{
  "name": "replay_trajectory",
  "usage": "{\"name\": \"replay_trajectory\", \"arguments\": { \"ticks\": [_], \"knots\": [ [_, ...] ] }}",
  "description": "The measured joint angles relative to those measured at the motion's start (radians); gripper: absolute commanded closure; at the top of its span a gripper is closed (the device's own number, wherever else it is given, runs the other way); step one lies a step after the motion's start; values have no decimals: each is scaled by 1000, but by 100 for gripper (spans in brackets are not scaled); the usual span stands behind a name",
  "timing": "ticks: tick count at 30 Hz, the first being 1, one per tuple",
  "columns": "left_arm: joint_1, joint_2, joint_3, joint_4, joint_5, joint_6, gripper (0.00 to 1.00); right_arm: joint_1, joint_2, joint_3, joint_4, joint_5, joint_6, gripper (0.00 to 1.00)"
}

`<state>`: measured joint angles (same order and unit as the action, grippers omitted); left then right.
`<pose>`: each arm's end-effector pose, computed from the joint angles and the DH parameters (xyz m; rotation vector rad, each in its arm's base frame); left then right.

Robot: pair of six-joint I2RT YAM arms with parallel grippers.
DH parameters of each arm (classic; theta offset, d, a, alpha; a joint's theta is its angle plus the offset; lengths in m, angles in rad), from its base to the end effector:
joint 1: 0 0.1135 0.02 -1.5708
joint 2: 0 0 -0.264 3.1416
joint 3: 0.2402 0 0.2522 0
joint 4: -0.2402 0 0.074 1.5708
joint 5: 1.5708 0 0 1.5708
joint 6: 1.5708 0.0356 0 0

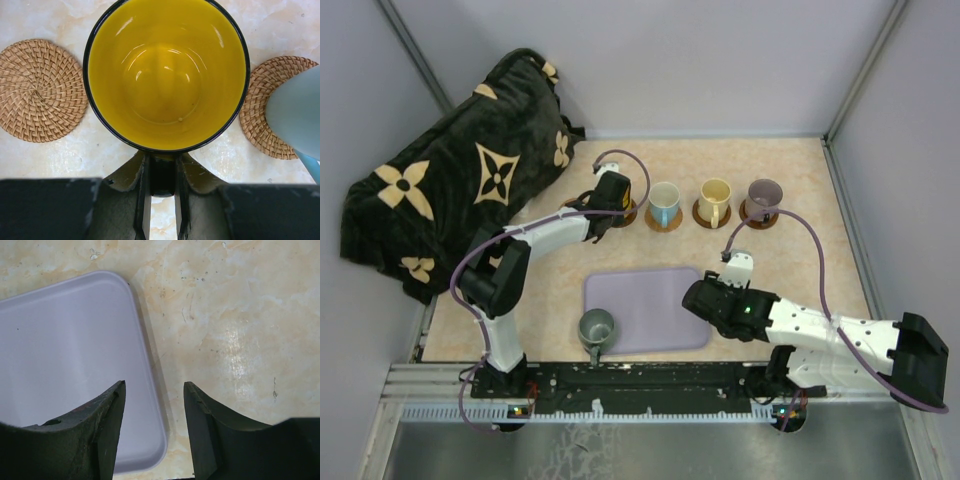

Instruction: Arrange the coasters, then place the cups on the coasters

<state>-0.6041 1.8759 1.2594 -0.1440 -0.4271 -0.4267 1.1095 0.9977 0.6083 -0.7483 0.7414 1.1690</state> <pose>0.3466 -0.2213 0.1993 -0.0091 2.2494 -0.0509 0.0965 0.1400 0.2068 0.2647 2.2905 0.0856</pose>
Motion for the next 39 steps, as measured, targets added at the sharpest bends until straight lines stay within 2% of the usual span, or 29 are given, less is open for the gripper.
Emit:
{"name": "replay_trajectory", "arguments": {
  "ticks": [20,39],
  "knots": [
    [0,2,0,-6,8,-15,100,0,0,0,1,-3,-6,50],
    [0,11,0,6,-14,-21,92,0,0,-6,10,-8,-6,50]
  ]
}}
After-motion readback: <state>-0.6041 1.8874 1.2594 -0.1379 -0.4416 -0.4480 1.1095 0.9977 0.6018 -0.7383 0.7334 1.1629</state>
